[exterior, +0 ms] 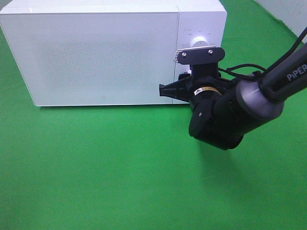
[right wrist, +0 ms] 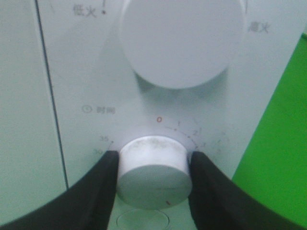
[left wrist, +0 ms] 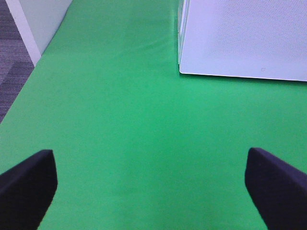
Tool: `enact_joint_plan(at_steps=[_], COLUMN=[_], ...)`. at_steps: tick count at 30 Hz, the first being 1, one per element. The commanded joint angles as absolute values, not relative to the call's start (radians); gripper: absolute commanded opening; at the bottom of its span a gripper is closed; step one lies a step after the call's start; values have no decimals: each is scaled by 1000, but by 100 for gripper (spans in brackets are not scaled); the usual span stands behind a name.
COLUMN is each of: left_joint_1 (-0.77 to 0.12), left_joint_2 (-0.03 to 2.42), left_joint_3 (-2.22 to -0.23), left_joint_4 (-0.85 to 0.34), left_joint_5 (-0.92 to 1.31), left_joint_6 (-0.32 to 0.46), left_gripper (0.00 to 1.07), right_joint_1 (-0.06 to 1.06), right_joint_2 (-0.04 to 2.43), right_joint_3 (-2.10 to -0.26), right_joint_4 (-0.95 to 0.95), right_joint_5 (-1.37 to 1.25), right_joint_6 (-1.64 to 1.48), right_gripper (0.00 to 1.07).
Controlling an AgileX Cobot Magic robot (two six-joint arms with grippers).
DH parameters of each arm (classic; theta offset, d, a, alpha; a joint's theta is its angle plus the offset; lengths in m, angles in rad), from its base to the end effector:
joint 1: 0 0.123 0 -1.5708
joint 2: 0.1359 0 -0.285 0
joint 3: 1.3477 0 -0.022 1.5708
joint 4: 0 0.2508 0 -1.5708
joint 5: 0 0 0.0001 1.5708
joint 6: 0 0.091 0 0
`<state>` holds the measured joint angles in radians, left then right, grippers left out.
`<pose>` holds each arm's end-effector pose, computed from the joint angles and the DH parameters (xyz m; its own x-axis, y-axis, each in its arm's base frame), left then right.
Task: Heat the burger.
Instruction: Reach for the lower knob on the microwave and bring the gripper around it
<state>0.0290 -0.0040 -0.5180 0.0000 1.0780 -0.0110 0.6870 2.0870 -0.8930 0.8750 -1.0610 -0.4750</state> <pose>-0.0083 -0.0002 0.2808 -0.4513 -0.0241 -0.8921 -0.0340 0.9994 -0.0098 0.3249 0.1877 0.1181 -0.1918 -0.1057 -0.9757 0.0410 0.9925 -0.1155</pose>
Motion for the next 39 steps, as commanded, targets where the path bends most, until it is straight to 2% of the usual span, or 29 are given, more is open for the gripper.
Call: enact_joint_plan(at_steps=[1,19,23,29,39], left_joint_1=[30,30,30,30,30], left_joint_2=[-22,-22,-22,-22,-22], left_joint_3=[-515,-515,-515,-515,-515], left_joint_4=[0,0,0,0,0], left_joint_5=[1068,1068,1068,1068,1068], left_joint_6=[-8,-8,-8,-8,-8], left_gripper=[100,100,100,100,100], right_joint_1=[678,678,678,678,678], right_joint_2=[2083,2083,2083,2083,2083], right_joint_3=[-906,-906,-906,-906,-906], right_joint_4=[855,641,571,555,552], right_joint_5=[-1131,-1256,-1301,-1356,-1382], right_joint_6=[-495,-108,236,466,1045], right_gripper=[0,0,0,0,0])
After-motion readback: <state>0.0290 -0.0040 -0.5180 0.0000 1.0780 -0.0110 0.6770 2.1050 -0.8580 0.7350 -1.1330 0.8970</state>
